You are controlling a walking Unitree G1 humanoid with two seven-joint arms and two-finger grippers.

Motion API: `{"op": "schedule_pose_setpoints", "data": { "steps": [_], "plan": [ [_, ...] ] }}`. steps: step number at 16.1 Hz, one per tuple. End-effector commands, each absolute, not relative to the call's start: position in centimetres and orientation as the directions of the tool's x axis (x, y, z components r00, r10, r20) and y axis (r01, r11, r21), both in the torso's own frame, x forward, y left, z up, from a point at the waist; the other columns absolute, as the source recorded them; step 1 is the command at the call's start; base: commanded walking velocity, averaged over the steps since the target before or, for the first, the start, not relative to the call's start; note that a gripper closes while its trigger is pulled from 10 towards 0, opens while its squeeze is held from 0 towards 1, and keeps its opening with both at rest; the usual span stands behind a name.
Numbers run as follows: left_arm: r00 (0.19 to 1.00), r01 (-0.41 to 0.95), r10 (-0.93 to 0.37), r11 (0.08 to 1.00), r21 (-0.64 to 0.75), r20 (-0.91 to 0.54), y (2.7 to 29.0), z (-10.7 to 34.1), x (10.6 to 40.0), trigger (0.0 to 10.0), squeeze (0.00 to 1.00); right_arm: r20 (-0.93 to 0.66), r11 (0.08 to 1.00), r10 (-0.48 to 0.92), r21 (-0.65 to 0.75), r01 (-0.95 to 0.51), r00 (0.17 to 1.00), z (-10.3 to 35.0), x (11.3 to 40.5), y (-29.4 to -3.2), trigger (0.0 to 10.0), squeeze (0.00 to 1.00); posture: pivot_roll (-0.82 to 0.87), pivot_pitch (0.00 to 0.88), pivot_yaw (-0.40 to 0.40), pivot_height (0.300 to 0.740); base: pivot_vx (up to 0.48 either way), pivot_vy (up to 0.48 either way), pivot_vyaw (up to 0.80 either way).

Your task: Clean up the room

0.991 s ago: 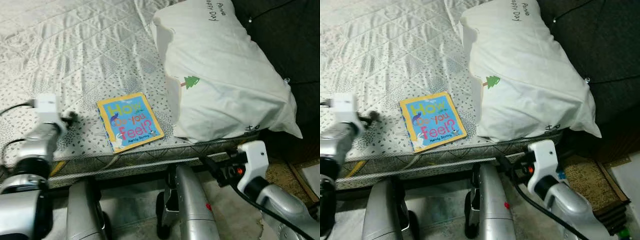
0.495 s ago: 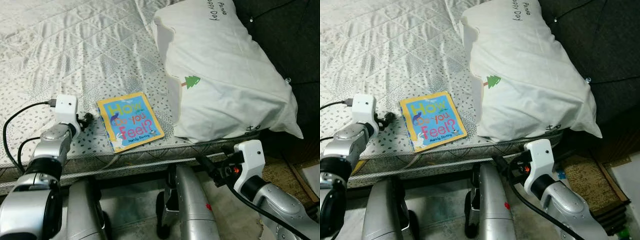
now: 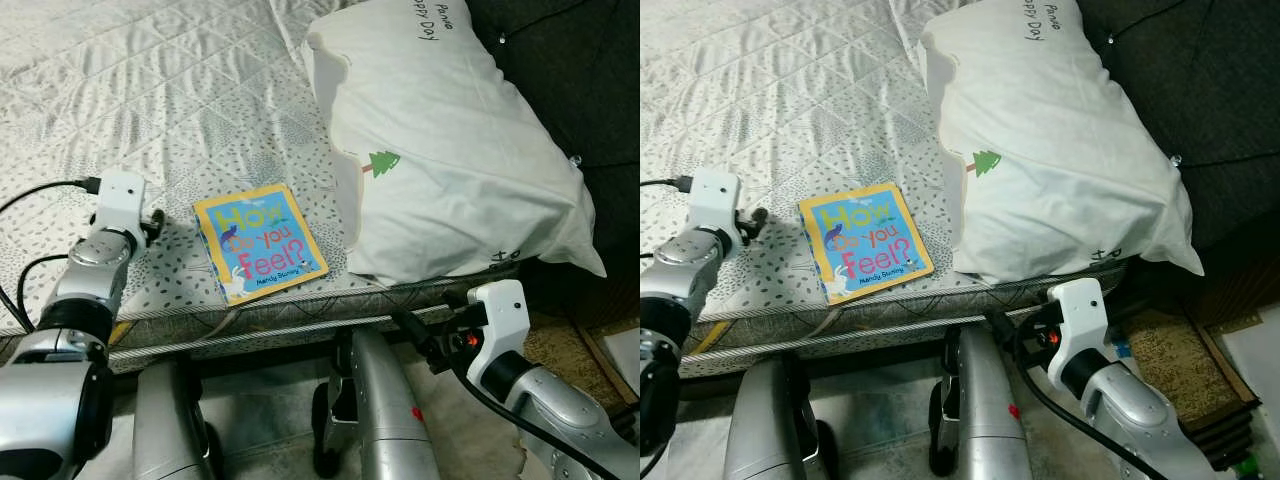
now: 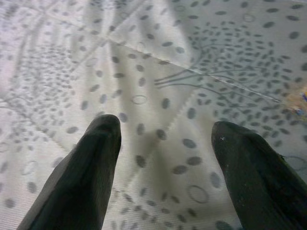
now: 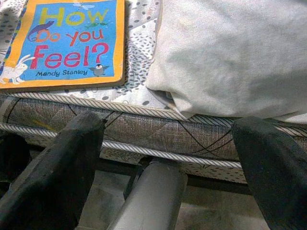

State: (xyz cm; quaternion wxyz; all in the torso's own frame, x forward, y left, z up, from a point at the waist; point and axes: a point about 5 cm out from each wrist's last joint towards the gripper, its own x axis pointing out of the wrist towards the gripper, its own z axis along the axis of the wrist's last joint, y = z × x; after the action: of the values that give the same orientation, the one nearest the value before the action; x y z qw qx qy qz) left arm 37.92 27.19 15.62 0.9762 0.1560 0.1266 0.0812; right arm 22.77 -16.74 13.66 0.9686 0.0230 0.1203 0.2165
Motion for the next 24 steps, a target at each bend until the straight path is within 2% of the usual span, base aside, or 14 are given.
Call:
{"op": "schedule_pose_setpoints", "data": {
  "steps": [1,4,6,12,15,20,24],
  "plan": [
    [0.951,-0.123,0.212,0.928,0.353,-0.226,27.3,15.5,37.9,10.0,0.00,-0.231,0.916,0.402,0.088,-0.392,0.886,13.5,22.6,-17.2,10.0,0.00,-0.14,0.266,-0.133,0.527,0.000,0.000,0.00],
    [0.961,-0.080,0.168,0.929,0.360,-0.219,26.5,15.7,38.2,10.0,0.00,-0.228,0.917,0.398,0.084,-0.390,0.888,13.5,22.6,-17.1,10.0,0.00,-0.14,0.264,-0.133,0.527,0.000,0.000,0.00],
    [0.970,-0.013,0.095,0.938,0.346,-0.223,24.7,15.4,38.6,10.0,0.00,-0.225,0.917,0.399,0.082,-0.391,0.889,13.5,22.7,-17.0,10.0,0.00,-0.14,0.263,-0.136,0.527,0.000,0.000,0.00],
    [0.970,0.053,0.029,0.944,0.325,-0.242,22.5,14.6,38.9,10.0,0.00,-0.219,0.917,0.398,0.072,-0.392,0.891,13.4,23.1,-16.9,10.0,0.00,-0.14,0.259,-0.135,0.527,0.000,0.000,0.00],
    [0.969,0.057,0.024,0.947,0.315,-0.246,22.4,14.6,39.0,10.0,0.00,-0.219,0.918,0.395,0.071,-0.390,0.892,13.4,23.1,-16.9,10.0,0.00,-0.15,0.257,-0.133,0.527,0.000,0.000,0.00],
    [0.969,-0.080,0.126,0.974,0.211,-0.212,24.3,15.2,38.8,10.0,0.00,-0.223,0.919,0.394,0.069,-0.388,0.892,13.1,23.1,-17.0,10.0,0.00,-0.14,0.257,-0.133,0.527,0.000,0.000,0.00],
    [0.949,-0.075,0.134,0.975,0.209,-0.285,24.7,13.8,38.2,10.0,0.00,-0.223,0.919,0.393,0.065,-0.389,0.892,13.1,23.1,-17.1,10.0,0.00,-0.14,0.258,-0.132,0.527,0.000,0.000,0.00]
  ]
}}
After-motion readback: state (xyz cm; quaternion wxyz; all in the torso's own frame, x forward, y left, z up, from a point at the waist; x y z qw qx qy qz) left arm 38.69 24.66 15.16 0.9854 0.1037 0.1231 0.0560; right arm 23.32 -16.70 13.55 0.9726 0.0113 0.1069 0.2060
